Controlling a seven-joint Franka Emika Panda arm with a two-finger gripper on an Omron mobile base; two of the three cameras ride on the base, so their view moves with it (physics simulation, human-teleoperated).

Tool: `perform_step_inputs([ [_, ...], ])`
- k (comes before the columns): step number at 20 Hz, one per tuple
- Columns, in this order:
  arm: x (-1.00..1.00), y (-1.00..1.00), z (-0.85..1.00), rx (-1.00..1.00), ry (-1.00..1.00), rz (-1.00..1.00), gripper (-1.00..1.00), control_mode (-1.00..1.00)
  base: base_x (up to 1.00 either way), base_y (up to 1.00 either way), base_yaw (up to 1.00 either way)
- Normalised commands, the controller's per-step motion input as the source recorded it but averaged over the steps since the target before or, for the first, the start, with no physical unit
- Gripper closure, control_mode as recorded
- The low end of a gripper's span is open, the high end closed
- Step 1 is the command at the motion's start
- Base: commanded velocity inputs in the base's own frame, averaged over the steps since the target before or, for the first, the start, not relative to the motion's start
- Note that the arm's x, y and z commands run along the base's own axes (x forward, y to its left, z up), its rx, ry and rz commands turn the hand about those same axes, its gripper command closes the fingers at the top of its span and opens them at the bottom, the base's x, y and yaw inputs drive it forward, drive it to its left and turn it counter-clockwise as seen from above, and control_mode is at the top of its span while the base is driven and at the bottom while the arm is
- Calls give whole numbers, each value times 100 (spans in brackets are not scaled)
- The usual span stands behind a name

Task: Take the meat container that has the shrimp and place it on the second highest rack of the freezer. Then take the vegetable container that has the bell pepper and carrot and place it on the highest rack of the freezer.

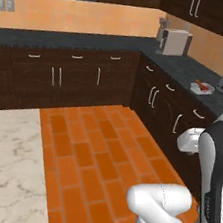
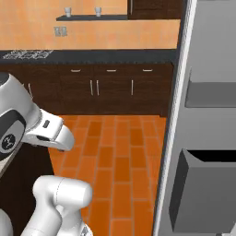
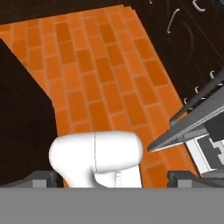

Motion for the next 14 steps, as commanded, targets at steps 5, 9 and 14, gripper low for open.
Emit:
perform_step_inputs([
  [5,0,0,0,0,0,0,-100,100,91,34,-18],
  [9,0,0,0,0,0,0,-100,100,55,11,-56],
  [14,0,0,0,0,0,0,-100,100,78,30,-48],
])
